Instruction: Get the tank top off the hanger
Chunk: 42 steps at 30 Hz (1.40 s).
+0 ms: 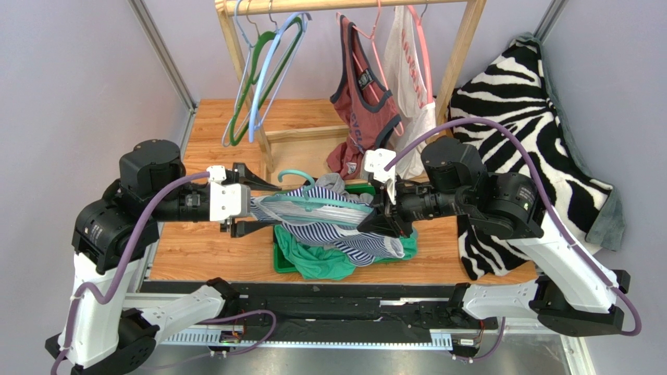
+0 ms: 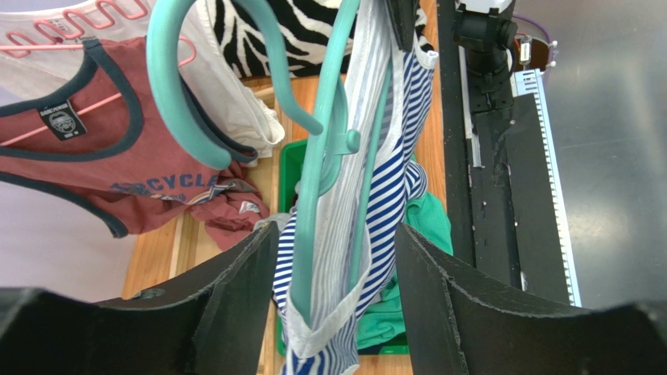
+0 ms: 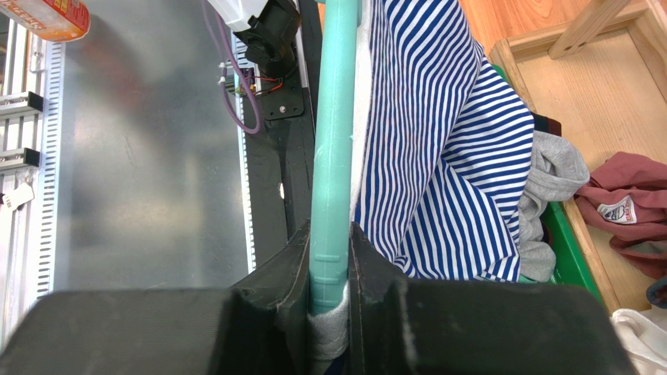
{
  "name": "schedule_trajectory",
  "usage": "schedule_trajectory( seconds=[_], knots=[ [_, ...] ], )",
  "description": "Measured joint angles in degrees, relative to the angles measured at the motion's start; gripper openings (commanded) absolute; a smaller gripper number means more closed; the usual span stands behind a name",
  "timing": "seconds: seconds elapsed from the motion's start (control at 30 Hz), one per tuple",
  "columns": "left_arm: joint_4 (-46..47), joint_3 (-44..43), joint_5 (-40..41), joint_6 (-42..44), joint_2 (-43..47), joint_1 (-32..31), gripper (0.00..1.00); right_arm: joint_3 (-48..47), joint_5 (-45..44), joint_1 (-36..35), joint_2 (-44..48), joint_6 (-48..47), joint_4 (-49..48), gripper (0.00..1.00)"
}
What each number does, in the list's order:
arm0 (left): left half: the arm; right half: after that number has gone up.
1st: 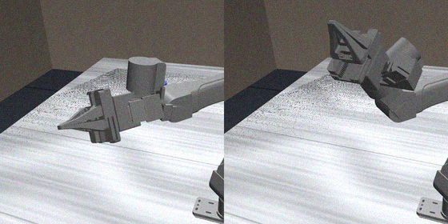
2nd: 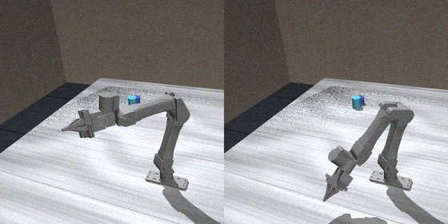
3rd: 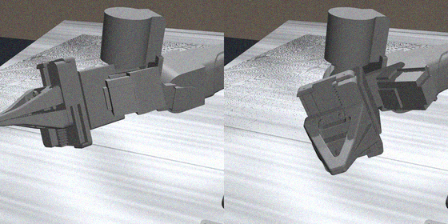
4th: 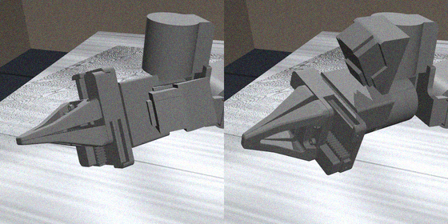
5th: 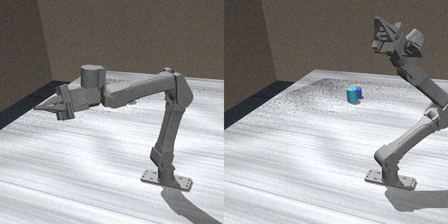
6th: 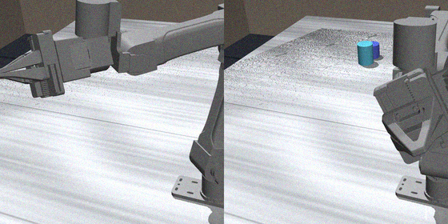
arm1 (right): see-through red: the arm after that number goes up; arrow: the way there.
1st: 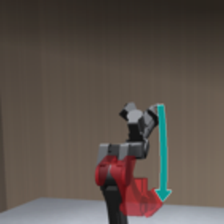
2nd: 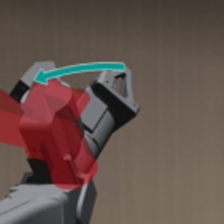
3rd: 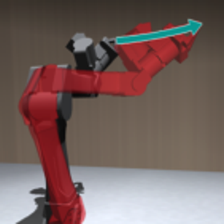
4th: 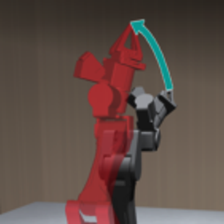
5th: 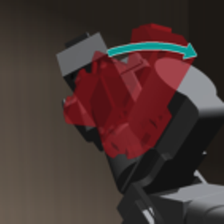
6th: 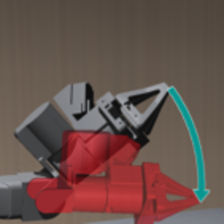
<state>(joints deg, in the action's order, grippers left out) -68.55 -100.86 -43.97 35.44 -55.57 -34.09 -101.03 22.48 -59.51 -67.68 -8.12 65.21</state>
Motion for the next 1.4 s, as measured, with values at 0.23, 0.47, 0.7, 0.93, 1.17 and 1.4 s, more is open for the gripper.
schedule_trajectory(
  seconds=[0.23,0.47,0.7,0.93,1.17,1.4],
  knots=[
    [1.11,-0.04,1.57,-0.44,-1.46,0.0,0.75,-0.33,0.57,-0.48,0.28,-0.68,0.96,0.0],
    [1.97,0.02,1.42,-1.25,-2.36,0.02,0.73,-0.72,0.66,-0.87,0.28,-1.25,1.49,0.0],
    [1.25,1.4,-0.09,-2.29,-2.6,0.0,0.54,-2.62,0.63,-1.01,0.28,-2.32,1.33,0.0],
    [0.22,1.25,-0.13,-1.46,-3.02,0.0,0.0,-2.8,-0.37,-1.01,0.0,-2.34,0.57,0.01],
    [1.05,0.85,4.26,-2.16,-2.4,0.0,0.0,2.62,-8.85,-1.11,1.27,-1.36,-5.44,0.5],
    [4.61,0.85,9.66,-3.67,-1.97,0.09,0.0,13.92,-29.2,-1.2,9.18,1.86,-16.76,0.71]
  ],
)
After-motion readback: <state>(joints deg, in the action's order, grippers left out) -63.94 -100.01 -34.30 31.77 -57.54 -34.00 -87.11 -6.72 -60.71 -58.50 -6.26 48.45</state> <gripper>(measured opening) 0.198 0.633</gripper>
